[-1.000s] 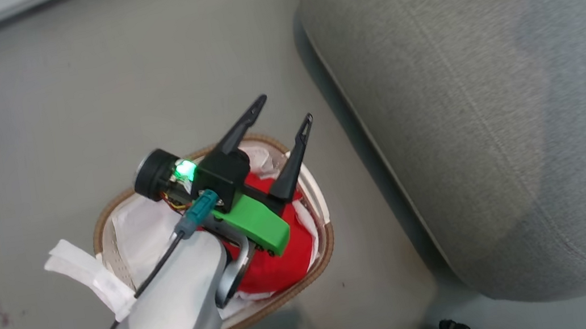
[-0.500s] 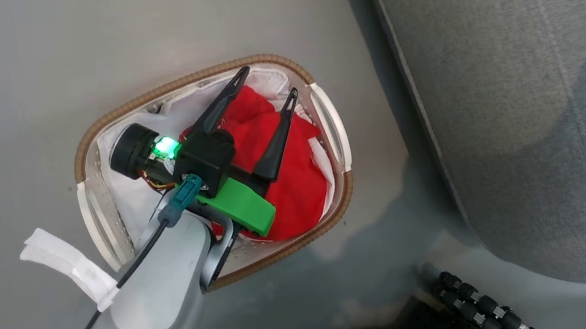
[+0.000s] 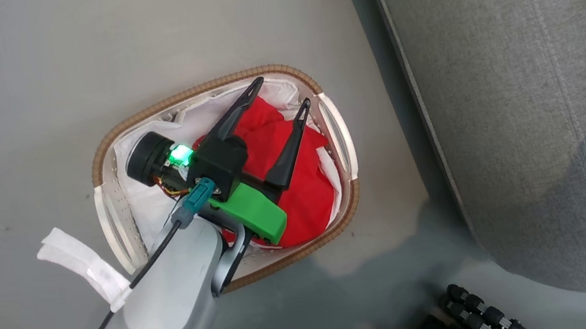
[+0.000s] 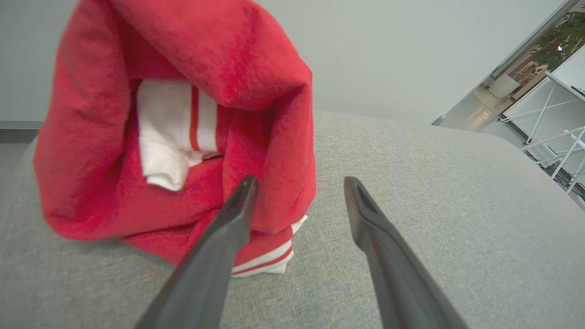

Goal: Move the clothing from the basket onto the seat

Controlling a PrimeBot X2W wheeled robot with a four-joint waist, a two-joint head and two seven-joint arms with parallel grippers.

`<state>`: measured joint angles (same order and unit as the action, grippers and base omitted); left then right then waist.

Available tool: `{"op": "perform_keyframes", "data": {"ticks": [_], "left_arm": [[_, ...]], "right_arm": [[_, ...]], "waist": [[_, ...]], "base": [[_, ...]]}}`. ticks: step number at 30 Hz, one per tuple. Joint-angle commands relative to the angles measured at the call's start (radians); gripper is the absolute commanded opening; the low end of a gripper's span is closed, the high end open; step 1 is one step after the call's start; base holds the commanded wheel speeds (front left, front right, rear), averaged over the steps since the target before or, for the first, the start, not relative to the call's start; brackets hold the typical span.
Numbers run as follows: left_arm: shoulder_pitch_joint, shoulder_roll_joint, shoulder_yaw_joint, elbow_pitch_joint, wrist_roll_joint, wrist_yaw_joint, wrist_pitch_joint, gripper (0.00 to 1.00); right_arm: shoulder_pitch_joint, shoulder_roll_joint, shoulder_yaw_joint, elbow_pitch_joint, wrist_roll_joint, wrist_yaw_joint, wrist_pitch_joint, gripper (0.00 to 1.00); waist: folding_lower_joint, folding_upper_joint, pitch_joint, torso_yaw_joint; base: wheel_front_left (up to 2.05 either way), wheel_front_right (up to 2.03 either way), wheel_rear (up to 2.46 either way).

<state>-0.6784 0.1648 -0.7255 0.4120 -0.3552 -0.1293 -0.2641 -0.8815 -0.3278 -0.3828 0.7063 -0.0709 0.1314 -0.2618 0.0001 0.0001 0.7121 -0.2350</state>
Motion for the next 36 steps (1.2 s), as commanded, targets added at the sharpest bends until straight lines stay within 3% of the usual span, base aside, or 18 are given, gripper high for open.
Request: {"op": "perform_keyframes", "data": {"ticks": [1,17,26,36], "left_arm": [[0.022,0.000,0.007,-0.001,-0.005,-0.002,-0.001,1.00],[0.200,-0.066,0.166,-0.059,-0.046,-0.002,0.000,1.00],[0.352,-0.095,0.318,-0.073,-0.028,-0.002,0.000,1.00],[0.508,-0.109,0.502,-0.068,0.011,0.001,0.000,1.00]], "right_arm": [[0.027,0.012,0.008,-0.012,-0.009,-0.001,-0.005,1.00],[0.152,0.015,0.133,-0.083,0.012,-0.001,-0.005,1.00],[0.246,0.099,0.238,-0.105,0.061,-0.001,-0.005,1.00],[0.430,0.222,0.289,-0.191,0.091,-0.001,-0.005,1.00]], "waist": [[-0.0001,-0.0001,-0.047,-0.003],[-0.0001,-0.0001,-0.382,0.080],[-0.0001,-0.0001,-0.530,0.163],[-0.0001,-0.0001,-0.637,0.230]], "base": [[0.00,0.00,0.00],[0.00,0.00,0.00],[0.00,0.00,0.00],[0.00,0.00,0.00]]}}
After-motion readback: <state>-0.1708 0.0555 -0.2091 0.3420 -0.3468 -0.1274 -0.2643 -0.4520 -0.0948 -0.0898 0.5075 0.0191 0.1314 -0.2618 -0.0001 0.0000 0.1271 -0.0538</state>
